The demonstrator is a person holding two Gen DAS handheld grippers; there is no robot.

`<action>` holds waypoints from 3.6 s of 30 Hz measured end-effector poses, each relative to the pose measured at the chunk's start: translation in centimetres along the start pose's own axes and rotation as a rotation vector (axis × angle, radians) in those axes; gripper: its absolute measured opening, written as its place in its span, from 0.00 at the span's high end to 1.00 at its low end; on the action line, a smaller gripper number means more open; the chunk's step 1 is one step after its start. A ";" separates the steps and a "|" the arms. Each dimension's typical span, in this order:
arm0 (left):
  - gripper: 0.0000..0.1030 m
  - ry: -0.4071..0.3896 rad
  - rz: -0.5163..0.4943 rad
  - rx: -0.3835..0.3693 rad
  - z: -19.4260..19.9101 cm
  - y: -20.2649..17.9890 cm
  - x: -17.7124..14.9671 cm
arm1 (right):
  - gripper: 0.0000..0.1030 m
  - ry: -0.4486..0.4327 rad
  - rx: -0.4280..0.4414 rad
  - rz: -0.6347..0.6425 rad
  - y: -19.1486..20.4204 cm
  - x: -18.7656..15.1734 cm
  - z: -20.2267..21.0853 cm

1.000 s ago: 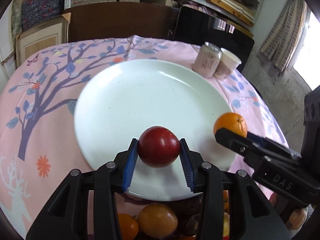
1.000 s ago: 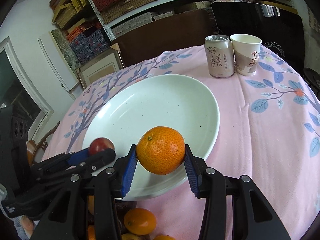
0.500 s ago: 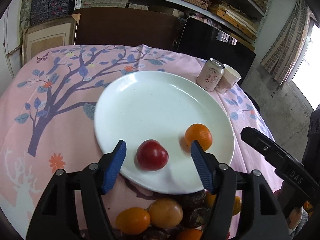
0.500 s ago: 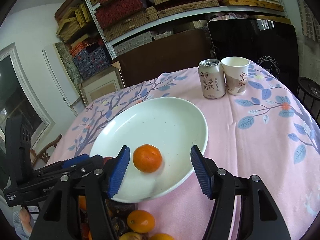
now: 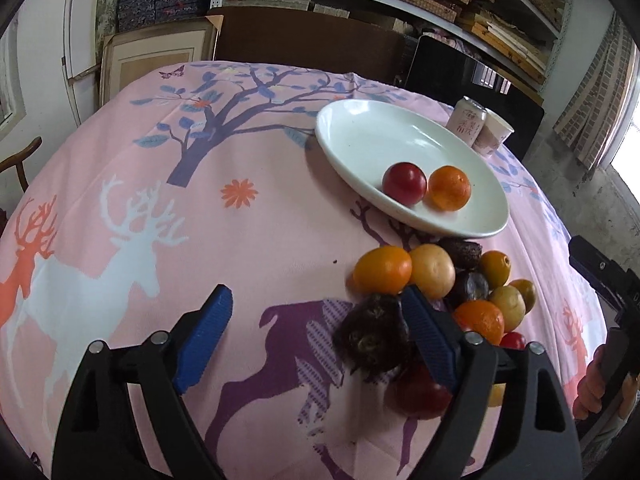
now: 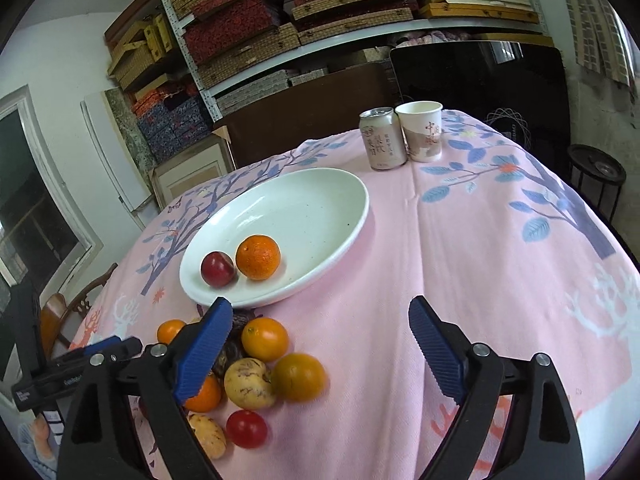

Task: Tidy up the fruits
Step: 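Move the left tool to a dark brown round fruit while the right tool approaches a small orange, then close the left tool on the dark brown fruit while the right tool grasps the small orange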

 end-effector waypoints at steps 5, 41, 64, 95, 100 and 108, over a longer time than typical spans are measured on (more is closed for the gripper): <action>0.18 0.008 -0.070 0.018 -0.1 -1.2 -1.4 | 0.11 0.017 0.009 -0.022 -0.6 -0.1 -0.4; 0.07 -0.018 -0.229 0.167 0.7 -1.1 -3.8 | 0.10 0.027 0.040 -0.023 -0.2 -0.6 -0.2; 0.17 -0.027 -0.234 0.226 0.1 0.4 -2.9 | 0.10 0.091 0.003 0.009 -0.3 -2.1 -1.0; 0.27 0.058 -0.113 0.099 -1.9 0.9 -2.7 | 0.62 0.262 0.098 0.048 1.5 -5.4 -3.9; 0.31 0.055 -0.116 0.102 -1.8 0.8 -2.8 | 0.63 0.265 0.108 0.038 1.5 -5.7 -3.9; 0.53 0.040 -0.083 0.091 -1.2 1.5 -2.8 | 0.63 0.238 0.089 0.028 0.9 -5.2 -3.5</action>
Point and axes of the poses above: each gripper's, at about its wrist camera, not at the fingertips, and z roughly against the way its jaws point, y to its left, x to its top, the point moved 7 cm from there along -z, roughly the way its jaws point, and after that the axes turned 4 degrees about y, right-handed, at the moved point
